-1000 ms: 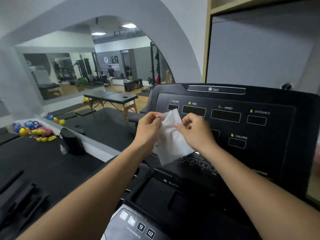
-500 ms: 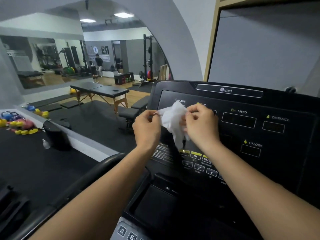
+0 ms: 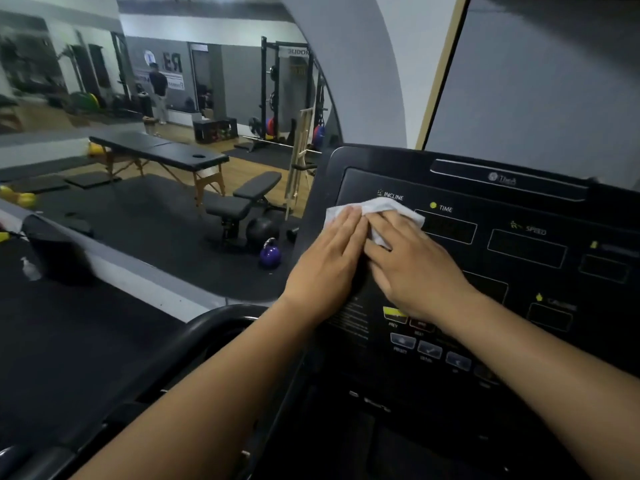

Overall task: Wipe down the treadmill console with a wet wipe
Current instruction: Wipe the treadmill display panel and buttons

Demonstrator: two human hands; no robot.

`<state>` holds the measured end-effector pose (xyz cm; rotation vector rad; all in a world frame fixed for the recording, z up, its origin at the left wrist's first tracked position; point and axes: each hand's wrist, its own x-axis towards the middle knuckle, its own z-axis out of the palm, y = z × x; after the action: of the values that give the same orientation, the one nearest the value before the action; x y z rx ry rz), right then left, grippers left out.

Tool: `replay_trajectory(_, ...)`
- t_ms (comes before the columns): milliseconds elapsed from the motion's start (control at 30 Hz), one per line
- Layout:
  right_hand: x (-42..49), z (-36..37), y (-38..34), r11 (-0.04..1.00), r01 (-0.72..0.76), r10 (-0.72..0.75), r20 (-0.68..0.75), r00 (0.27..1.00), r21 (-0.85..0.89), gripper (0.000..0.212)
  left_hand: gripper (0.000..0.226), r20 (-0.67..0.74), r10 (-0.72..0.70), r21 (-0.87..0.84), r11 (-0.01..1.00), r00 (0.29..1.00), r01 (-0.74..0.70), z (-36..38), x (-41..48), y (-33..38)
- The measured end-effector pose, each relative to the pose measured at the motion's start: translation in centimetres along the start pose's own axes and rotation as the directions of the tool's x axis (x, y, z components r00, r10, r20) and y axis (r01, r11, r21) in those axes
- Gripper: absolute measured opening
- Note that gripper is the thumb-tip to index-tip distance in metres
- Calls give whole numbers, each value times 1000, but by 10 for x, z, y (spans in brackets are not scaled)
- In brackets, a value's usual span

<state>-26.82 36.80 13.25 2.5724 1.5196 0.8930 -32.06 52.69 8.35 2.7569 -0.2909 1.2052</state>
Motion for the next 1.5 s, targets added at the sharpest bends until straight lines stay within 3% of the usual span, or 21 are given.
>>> replay_trajectory(233,40,-19,15,983,3,9,62,998,-184,49,59,78,-106,-41,993,991,109,-26,43,-18)
replay_trajectory(500,-32,10,-26,993,111,-103,162,981,-42,54,43,-14,-79,-237,969,997,73,-8,-50,-5)
replay_trajectory(633,8,-2,-2,998,-1,6,76,997,-68,64,35,-17,-78,-127,989,997,75,-18,3,-19)
replay_trajectory(800,60,-24,18,980,-106,119,65,991,-170,72,62,10,-154,-106,982,988,154,-26,64,-26)
replay_trajectory(933,32,-12,-2,982,-64,83,98,992,-180,76,71,28,-162,-74,984,986,164,-9,21,-14)
replay_trajectory(1100,-18,10,-24,994,50,-28,211,977,-99,74,58,30,-105,-80,991,994,107,3,-48,-2)
replay_trajectory(1367,63,-33,19,981,-78,96,93,991,-176,73,63,69,-175,-24,984,982,177,-37,75,-26)
replay_trajectory(1500,49,-24,5,984,-72,92,122,988,-163,74,65,74,-174,-34,984,982,177,-27,51,-20)
